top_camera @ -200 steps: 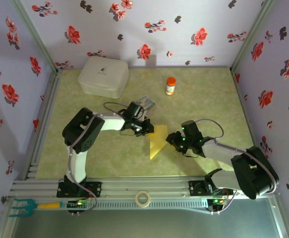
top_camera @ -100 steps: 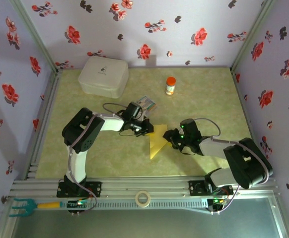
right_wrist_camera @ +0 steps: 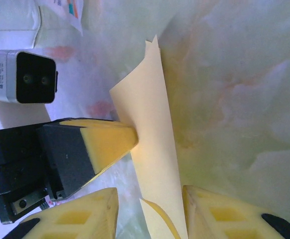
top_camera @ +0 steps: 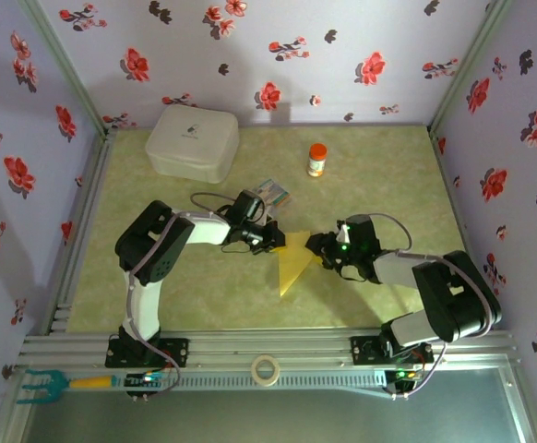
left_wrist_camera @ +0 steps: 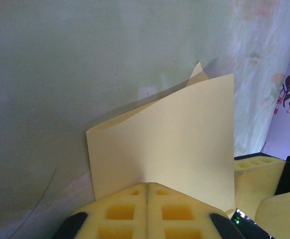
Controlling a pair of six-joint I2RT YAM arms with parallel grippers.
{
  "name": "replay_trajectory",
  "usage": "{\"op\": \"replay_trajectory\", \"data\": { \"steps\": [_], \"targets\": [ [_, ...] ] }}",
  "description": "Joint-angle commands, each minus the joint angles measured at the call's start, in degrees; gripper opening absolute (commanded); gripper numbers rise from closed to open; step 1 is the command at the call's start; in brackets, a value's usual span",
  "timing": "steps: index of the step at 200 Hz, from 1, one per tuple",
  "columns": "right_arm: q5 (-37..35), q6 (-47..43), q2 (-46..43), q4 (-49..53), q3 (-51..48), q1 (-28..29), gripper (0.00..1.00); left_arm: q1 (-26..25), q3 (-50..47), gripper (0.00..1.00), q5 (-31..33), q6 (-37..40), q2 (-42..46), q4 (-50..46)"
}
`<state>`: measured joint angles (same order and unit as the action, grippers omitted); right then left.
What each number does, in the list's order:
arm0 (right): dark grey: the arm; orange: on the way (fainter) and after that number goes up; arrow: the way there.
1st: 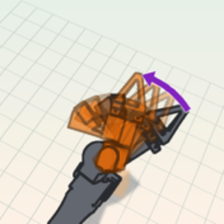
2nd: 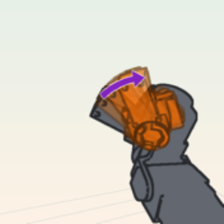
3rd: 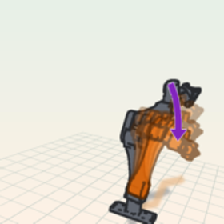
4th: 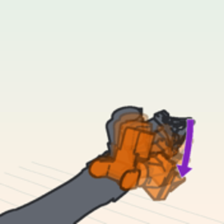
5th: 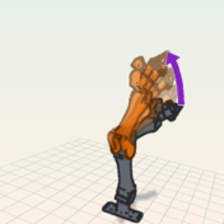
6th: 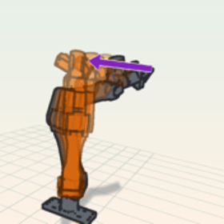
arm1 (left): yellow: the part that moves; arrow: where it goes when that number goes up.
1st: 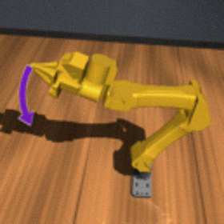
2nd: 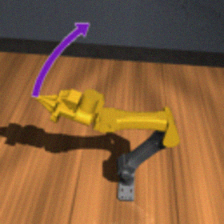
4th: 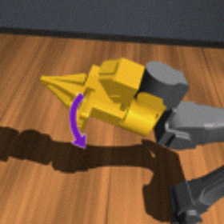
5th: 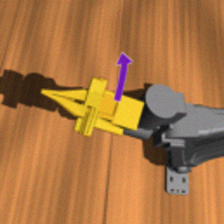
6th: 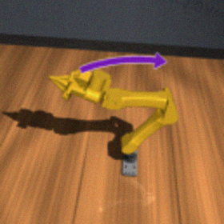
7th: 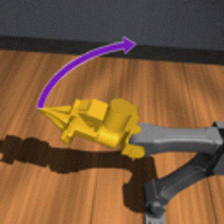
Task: Fold a paper plane with a square sheet of paper (pick it up from the middle)
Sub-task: Fold the wing for the fifth time at the center of the table.
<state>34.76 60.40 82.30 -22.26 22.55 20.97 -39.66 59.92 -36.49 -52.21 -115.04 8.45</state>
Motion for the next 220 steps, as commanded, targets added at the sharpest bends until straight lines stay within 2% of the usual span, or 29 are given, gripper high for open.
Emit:
{"op": "replay_trajectory", "data": {
  "steps": [1,110,139,162,176,189,204,220],
  "targets": [
    [4.2,-4.2,1.4,-0.4,2.4,-0.8,0.39,0.3,-1.1,0.05,1.2,-0.3,-1.3,0.1],
    [9.7,-6.3,11.0,-2.9,6.1,-2.4,0.33,0.3,-1.1,0.05,1.1,-0.3,-1.0,0.1],
    [9.9,-7.2,11.9,-1.9,6.6,-3.0,0.26,0.4,-1.0,0.05,0.9,-0.3,-1.0,0.1],
    [9.4,-7.3,12.8,-1.4,6.9,-2.9,0.14,0.2,-1.7,0.06,0.4,-0.6,-0.3,2.4],
    [9.3,-7.1,12.8,-1.4,6.9,-2.9,0.08,0.4,-2.4,0.09,0.4,-0.9,0.7,4.3],
    [7.9,-5.6,12.3,-1.6,6.3,-3.0,0.05,0.3,-3.1,0.16,0.7,-0.9,2.5,5.9],
    [6.1,-0.6,11.6,-4.5,4.7,-2.9,0.04,0.3,-3.9,0.26,2.3,0.0,5.2,6.1],
    [2.1,5.6,10.0,-7.1,2.4,-2.5,0.04,-0.1,-5.3,0.28,6.0,1.3,8.4,5.9]
  ]
}}
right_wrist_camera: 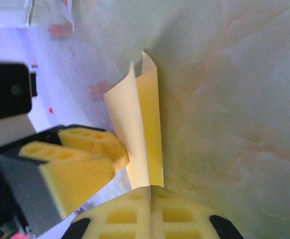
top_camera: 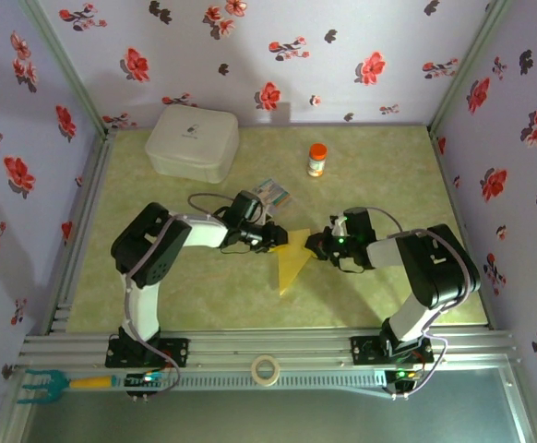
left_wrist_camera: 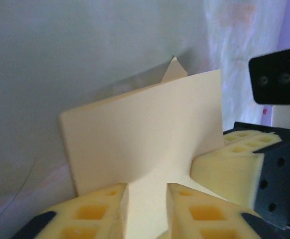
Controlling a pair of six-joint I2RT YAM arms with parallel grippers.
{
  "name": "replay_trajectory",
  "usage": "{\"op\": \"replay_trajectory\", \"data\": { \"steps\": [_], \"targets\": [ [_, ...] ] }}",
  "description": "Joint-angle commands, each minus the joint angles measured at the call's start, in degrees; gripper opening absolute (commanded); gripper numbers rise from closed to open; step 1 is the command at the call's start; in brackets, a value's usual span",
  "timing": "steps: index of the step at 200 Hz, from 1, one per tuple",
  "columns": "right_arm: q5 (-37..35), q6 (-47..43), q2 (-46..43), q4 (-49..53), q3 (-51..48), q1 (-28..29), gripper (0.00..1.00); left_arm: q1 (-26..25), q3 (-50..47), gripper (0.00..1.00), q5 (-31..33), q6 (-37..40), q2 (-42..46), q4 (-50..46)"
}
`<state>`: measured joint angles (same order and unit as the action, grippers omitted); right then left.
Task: Fold a paper plane with a square sheet of paper (pick it up from the middle)
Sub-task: Fold the wing for the fifth time at the center of the table.
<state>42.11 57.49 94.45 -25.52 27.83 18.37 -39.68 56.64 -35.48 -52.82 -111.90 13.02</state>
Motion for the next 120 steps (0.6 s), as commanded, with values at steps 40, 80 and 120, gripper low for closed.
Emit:
{"op": "replay_trajectory", "data": {
  "steps": [40,80,120],
  "targets": [
    [-13.3,16.4,-6.7,-4.1,-5.1,2.5,0.02,-3.9,-3.6,0.34,14.1,11.1,12.5,-5.5],
    [-15.5,17.9,-8.4,-0.7,-4.1,3.8,0.02,-11.0,-3.2,0.34,24.3,20.6,16.3,-12.9],
    [-15.2,17.5,-8.3,0.6,-3.3,3.9,0.01,-18.3,-0.6,0.40,32.0,27.3,13.6,-18.4]
  ]
}}
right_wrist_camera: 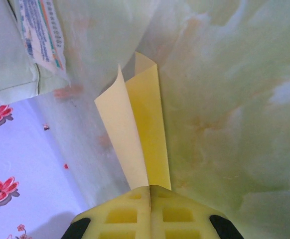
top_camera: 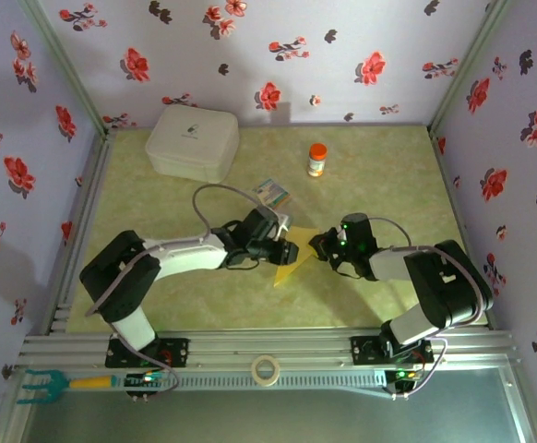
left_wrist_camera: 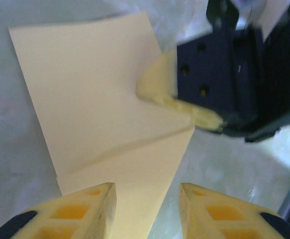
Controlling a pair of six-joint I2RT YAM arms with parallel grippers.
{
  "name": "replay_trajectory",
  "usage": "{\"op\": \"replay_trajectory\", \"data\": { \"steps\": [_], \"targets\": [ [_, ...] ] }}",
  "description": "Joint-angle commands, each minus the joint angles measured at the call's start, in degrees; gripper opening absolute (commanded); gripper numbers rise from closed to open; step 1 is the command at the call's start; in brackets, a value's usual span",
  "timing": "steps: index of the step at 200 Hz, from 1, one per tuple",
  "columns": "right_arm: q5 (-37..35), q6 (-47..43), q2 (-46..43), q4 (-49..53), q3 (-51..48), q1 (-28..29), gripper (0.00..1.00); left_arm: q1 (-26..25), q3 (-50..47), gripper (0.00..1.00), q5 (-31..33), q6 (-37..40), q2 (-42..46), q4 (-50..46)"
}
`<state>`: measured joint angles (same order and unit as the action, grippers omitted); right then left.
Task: Fold a paper plane with a square sheet of paper (pick it up from the middle)
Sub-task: Fold the wing for the fifth time at the center of the table.
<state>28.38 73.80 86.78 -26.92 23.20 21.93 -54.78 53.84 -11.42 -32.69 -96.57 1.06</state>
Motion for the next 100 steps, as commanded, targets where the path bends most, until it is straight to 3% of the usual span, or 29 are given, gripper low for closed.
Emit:
{"op": "replay_trajectory", "data": {
  "steps": [1,100],
  "targets": [
    [-1.4,1.2,-0.7,2.0,1.3,0.3,0.01,-3.4,2.3,0.40,8.1,7.3,-1.8,-6.7],
    [-0.9,1.1,-0.4,2.1,1.4,0.2,0.01,-12.5,8.6,0.45,26.0,13.5,-8.1,-17.1]
  ]
}}
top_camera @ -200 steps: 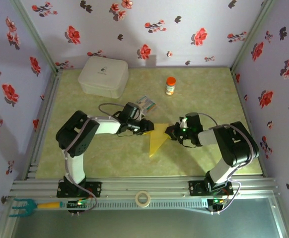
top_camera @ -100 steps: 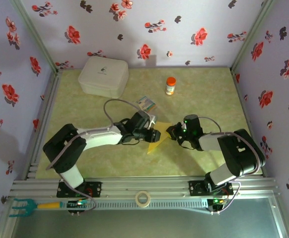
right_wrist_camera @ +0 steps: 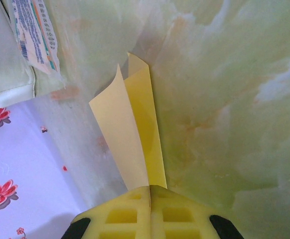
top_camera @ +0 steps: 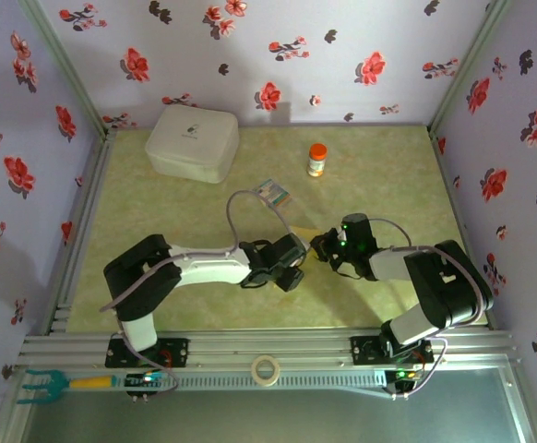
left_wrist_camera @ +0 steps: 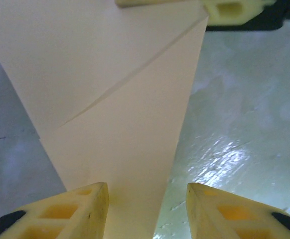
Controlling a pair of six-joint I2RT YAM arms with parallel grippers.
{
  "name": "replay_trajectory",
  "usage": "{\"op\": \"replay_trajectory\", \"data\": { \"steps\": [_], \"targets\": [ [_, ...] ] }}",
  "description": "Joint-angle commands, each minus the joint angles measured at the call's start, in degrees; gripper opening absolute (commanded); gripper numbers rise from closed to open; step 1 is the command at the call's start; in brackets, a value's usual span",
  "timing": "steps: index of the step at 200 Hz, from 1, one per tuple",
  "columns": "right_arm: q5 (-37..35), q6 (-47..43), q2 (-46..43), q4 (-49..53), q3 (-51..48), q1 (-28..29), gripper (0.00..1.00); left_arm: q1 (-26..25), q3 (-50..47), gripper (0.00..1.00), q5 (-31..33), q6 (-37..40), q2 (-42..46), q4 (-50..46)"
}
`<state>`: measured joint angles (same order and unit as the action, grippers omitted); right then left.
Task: Fold a paper plane with a square sheet of paper (pick it up from the middle)
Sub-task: Fold the wing for the fifth time at the center of the table.
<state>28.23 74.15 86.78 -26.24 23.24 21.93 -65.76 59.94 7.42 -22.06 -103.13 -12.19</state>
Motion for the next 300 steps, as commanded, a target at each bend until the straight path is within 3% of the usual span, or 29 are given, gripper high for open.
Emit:
{"op": "replay_trajectory", "data": {
  "steps": [1,30,77,133,199,265,300],
  "targets": [
    [-0.7,0.7,-0.4,1.5,1.4,0.2,0.01,-1.7,2.5,0.45,7.3,2.9,-1.6,-3.8],
    [-0.5,0.8,-0.3,1.3,1.4,0.2,0.01,-3.4,4.4,0.44,12.1,4.0,-3.2,-5.4],
    [-0.4,0.8,-0.3,1.4,1.6,0.2,0.01,-4.9,6.4,0.33,15.6,4.8,-5.0,-7.2],
    [-0.5,0.9,-0.5,1.3,1.5,0.2,0.01,-5.0,6.7,0.35,16.4,5.0,-5.7,-8.2],
    [-0.3,0.9,-0.4,1.1,1.3,0.2,0.01,-5.1,7.2,0.20,16.5,5.0,-5.7,-8.3],
    [-0.3,1.0,-0.4,1.1,1.2,0.2,0.01,-5.0,7.5,0.25,16.5,4.7,-5.5,-8.3],
    [-0.3,1.0,-0.3,1.1,1.3,0.3,0.01,-5.1,7.6,0.21,16.5,4.5,-6.0,-8.4]
  ]
}}
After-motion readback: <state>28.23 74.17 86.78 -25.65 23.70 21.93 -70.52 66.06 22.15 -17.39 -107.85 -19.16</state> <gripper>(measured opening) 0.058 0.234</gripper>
